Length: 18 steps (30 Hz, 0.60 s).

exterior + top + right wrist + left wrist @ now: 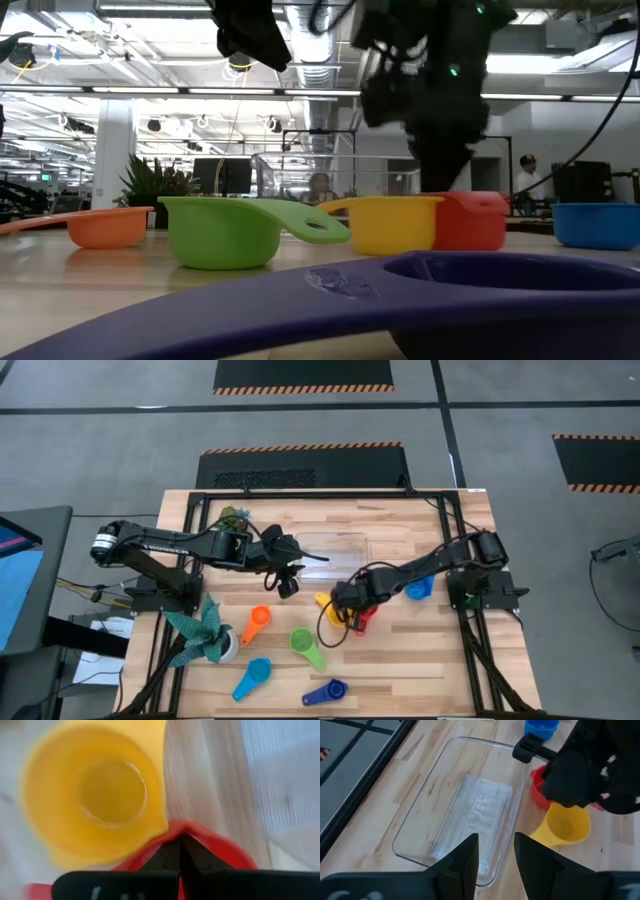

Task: Nest measuring cups in basket
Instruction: Adjust the measuring cups on the table

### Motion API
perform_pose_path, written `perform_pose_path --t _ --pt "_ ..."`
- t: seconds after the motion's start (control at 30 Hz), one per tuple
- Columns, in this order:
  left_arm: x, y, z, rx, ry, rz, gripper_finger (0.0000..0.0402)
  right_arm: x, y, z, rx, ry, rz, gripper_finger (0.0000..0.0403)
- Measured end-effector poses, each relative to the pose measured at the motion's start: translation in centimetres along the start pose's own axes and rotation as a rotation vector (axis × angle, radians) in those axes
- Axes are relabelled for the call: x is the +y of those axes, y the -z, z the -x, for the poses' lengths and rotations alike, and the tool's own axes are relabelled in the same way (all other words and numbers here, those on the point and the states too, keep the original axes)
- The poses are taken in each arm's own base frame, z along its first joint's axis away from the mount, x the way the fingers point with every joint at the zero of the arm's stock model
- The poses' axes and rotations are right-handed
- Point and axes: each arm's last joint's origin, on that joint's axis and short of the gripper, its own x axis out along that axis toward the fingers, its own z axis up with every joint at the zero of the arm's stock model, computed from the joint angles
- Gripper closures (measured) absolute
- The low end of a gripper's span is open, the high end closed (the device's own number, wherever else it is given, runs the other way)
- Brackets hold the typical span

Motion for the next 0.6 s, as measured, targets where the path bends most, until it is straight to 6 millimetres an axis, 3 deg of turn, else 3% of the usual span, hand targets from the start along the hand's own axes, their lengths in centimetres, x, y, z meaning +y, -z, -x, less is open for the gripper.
perform_pose_path --t 0.17,0.37,0.47,0.6 --pt "0.0 0.0 0.0 -0.001 0.0 0.015 0.0288 0.2 -0.2 4.3 -0.089 -0.104 0.004 0.0386" --pt "-0.2 -0.3 -0.1 -0.018 0.044 0.068 0.0288 -0.2 3.2 12.0 -0.147 -0.176 -0.065 0.0384" --pt "-1.2 -0.8 -1.5 -0.052 0.131 0.084 0.0288 -0.3 5.5 16.1 -0.227 -0.255 -0.133 0.0384" --pt "-3.6 -1.8 -5.1 -0.151 0.288 0.088 0.0288 -0.3 8.4 20.5 -0.387 -0.33 -0.195 0.0385"
